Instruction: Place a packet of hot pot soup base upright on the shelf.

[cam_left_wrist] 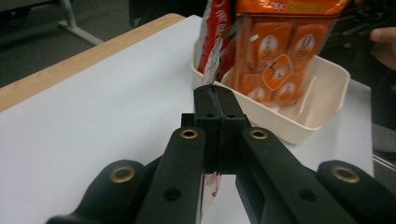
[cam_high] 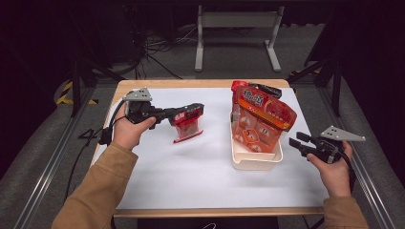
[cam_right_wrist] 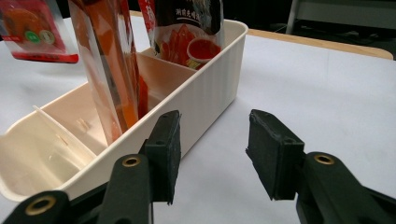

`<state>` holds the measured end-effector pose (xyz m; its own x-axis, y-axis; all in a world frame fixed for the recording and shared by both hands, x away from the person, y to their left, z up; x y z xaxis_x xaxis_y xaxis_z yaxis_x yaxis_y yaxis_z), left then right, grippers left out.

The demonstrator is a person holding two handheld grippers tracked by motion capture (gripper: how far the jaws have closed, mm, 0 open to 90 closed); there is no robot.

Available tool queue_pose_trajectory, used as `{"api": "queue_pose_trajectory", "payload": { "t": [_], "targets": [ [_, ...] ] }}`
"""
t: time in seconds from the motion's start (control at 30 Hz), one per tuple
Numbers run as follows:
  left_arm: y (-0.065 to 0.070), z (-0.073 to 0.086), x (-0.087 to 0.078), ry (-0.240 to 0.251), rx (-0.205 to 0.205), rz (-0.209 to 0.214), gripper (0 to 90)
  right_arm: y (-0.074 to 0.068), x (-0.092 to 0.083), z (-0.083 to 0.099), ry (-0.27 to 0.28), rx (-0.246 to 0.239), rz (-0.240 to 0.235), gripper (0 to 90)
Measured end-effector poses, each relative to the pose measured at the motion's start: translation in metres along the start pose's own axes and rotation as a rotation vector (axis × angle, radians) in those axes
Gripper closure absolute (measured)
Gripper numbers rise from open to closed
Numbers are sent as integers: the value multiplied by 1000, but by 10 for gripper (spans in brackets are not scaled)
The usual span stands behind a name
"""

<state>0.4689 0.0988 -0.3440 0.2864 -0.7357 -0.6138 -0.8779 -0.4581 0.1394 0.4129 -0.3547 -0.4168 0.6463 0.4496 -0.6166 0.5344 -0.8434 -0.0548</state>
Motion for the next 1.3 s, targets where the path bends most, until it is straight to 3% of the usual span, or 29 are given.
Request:
{"api": "queue_pose_trajectory", "payload": {
  "t": [0.23,0.27,0.53,0.9,1.3],
  "targets": [
    [20,-13,-6,2,63,23,900,1,1,3,-14,4,0,572],
    [27,-18,-8,6,79,50,899,1,1,3,-15,2,-2,584],
    [47,-28,-9,11,141,84,900,4,0,5,-22,5,6,589],
    [70,-43,-10,44,182,135,899,2,3,10,-45,17,-9,587],
    [94,-64,5,58,232,179,900,0,5,11,-53,10,-22,587]
  ]
}}
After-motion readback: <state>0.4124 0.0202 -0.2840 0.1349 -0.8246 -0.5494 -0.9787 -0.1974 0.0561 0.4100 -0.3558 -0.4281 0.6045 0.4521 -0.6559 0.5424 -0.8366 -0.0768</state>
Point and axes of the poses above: each handheld gripper's, and its own axes: x roughly forward along the jaws, z roughly out of its underside, y roughly to its right, the point moved 7 cm from there along x, roughly forward along the jaws, and after that the axes turned 12 degrees about -y, right-handed, at the moved point
